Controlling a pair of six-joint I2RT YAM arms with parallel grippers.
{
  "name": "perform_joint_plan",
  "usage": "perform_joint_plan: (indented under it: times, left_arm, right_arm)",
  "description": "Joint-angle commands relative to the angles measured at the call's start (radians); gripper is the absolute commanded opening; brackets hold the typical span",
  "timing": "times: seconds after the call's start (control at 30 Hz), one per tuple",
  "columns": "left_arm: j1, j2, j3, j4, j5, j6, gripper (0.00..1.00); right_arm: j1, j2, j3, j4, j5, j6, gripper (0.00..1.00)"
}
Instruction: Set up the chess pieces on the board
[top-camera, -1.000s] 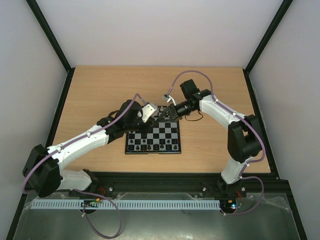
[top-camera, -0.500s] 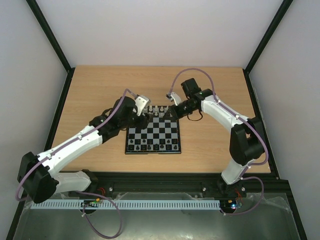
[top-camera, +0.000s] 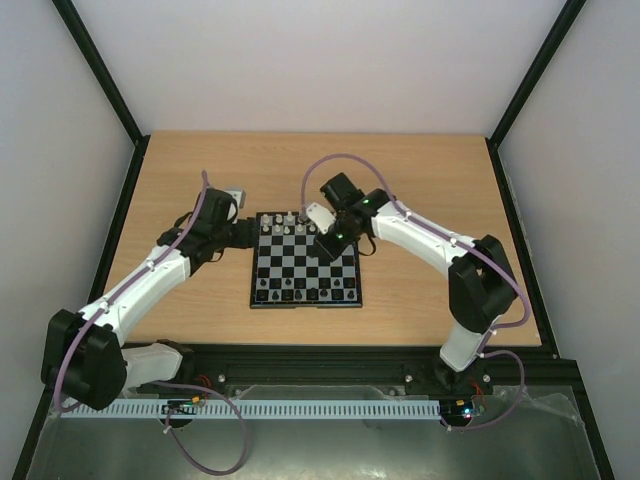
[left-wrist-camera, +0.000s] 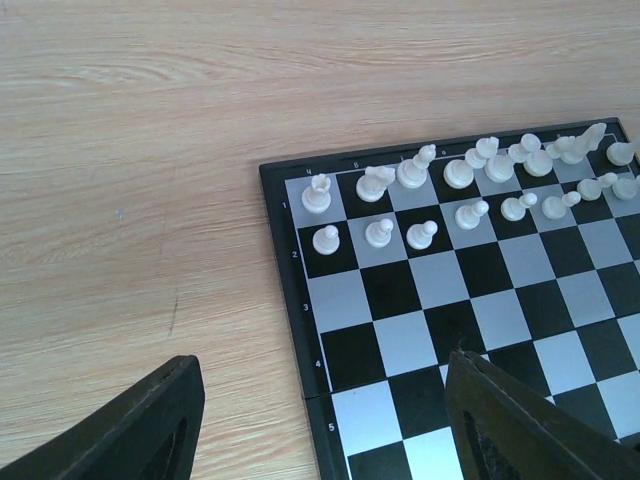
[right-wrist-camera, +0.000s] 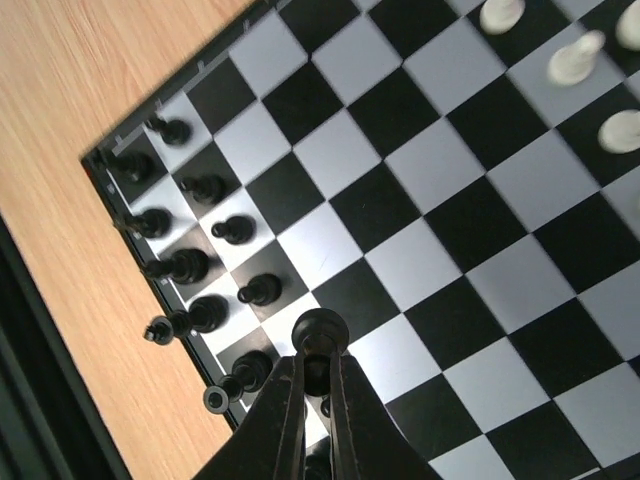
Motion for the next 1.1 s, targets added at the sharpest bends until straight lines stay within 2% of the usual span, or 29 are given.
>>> perform_joint_plan:
  times: [0.0, 0.43, 1.07]
  left_arm:
    - [0.005, -0.032, -0.001, 0.011, -0.041, -0.008, 0.68]
    - [0.005, -0.031, -0.001, 0.005, -0.070, -0.008, 0.69]
    - [0.005, -0.033, -0.003, 0.001, -0.102, -0.009, 0.68]
  right_arm:
    - [0.056, 0.052, 0.010, -0.092, 0.131, -0.055, 0.07]
    - [0.144, 0.114, 0.009, -0.124, 0.192, -0.079, 0.07]
    - [0.171, 0.166, 0.006, -0.136, 0.171, -0.082, 0.07]
